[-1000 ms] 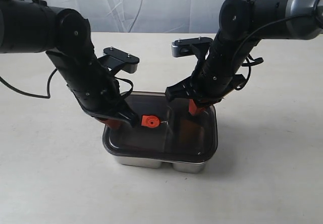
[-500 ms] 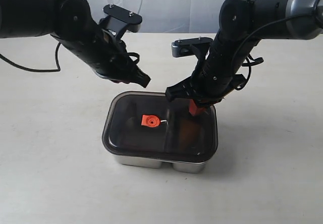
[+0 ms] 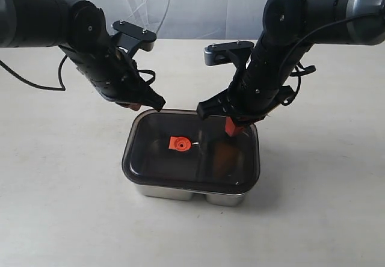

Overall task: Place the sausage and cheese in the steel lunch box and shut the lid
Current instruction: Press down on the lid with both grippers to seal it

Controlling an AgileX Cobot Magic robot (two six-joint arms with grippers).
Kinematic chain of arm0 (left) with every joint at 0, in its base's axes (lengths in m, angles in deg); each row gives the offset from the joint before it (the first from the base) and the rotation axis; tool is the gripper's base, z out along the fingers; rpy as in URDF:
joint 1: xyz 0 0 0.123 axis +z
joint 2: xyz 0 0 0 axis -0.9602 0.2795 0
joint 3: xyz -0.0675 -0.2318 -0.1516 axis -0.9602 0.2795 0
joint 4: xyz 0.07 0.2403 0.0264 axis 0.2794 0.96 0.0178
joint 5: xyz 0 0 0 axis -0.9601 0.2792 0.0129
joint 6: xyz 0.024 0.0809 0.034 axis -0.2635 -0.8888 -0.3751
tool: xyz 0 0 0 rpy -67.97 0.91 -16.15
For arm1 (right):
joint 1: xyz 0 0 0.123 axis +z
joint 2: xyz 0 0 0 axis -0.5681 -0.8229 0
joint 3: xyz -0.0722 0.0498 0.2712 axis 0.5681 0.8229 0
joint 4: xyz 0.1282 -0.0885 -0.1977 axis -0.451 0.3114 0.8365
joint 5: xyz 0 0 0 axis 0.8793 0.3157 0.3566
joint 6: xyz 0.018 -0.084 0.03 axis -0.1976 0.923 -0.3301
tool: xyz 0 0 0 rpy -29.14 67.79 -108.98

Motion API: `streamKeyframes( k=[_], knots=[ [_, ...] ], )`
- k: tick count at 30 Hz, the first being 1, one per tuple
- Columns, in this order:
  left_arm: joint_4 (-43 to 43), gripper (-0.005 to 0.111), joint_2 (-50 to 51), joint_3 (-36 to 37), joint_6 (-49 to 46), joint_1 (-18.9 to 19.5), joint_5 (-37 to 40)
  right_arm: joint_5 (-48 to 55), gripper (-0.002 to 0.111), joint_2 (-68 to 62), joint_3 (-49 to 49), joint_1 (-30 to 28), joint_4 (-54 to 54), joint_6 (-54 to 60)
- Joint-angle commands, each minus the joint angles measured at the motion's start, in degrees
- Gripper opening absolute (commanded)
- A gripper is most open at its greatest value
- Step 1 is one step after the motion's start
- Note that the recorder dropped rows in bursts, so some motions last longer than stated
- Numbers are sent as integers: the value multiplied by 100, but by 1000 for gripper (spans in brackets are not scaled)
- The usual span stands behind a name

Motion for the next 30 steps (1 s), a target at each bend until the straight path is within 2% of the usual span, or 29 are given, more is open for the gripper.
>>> streamKeyframes(
  k=[1,8,30],
  knots=[
    [-108,0,22,-41,14,-8,124,47,-1,51,38,-29,46,27],
    [-176,0,22,-41,-182,-229,191,47,-1,58,38,-29,45,3],
    [-329,0,22,-41,-273,-229,315,61,-1,432,38,-29,91,5]
  ],
)
